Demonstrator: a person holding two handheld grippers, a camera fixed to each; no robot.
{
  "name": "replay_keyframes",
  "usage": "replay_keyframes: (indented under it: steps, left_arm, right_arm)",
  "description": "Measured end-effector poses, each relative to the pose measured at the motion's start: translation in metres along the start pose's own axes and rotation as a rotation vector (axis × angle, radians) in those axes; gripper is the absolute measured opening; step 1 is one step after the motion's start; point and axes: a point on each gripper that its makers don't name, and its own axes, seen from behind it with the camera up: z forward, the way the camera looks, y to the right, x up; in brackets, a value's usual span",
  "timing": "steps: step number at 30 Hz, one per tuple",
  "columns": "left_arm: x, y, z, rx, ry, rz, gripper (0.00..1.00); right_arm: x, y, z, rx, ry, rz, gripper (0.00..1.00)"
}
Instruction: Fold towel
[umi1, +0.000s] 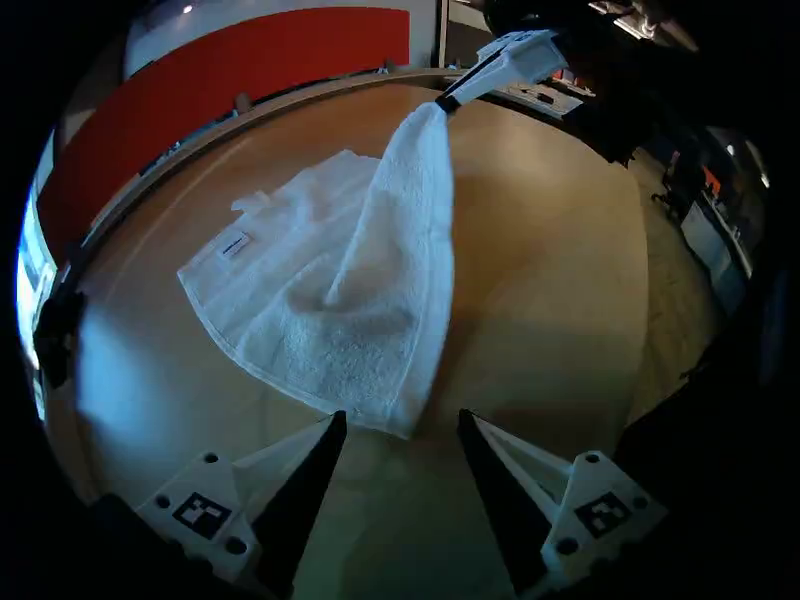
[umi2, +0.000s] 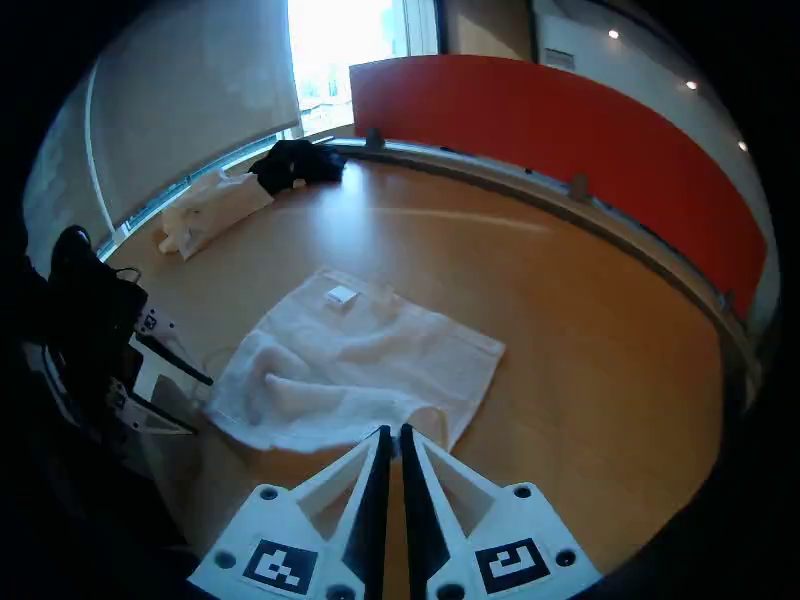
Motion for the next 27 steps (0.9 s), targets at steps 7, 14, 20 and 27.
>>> replay_keyframes:
  steps: [7,14,20,27]
  left_arm:
    - [-0.0036,0.0026,0.0029,0.006,-0.001,0.011,0.67]
    - [-0.0031,0.0024,0.0033,0.013,0.002,0.003,0.55]
    - [-0.0028,0.0007,0.0041,0.016,0.002,-0.002,0.46]
    - [-0.0027,-0.0041,0.0057,0.024,0.002,-0.010,0.29]
  right_arm:
    - [-0.0014,-0.0005,-0.0021,-0.002,0.000,-0.003,0.08]
    - [-0.0021,-0.0011,-0.0032,-0.003,0.002,-0.002,0.08]
    - [-0.0010,-0.0019,-0.0035,-0.004,0.006,-0.004,0.08]
    - [-0.0003,-0.0028,-0.0037,-0.005,0.009,-0.003,0.08]
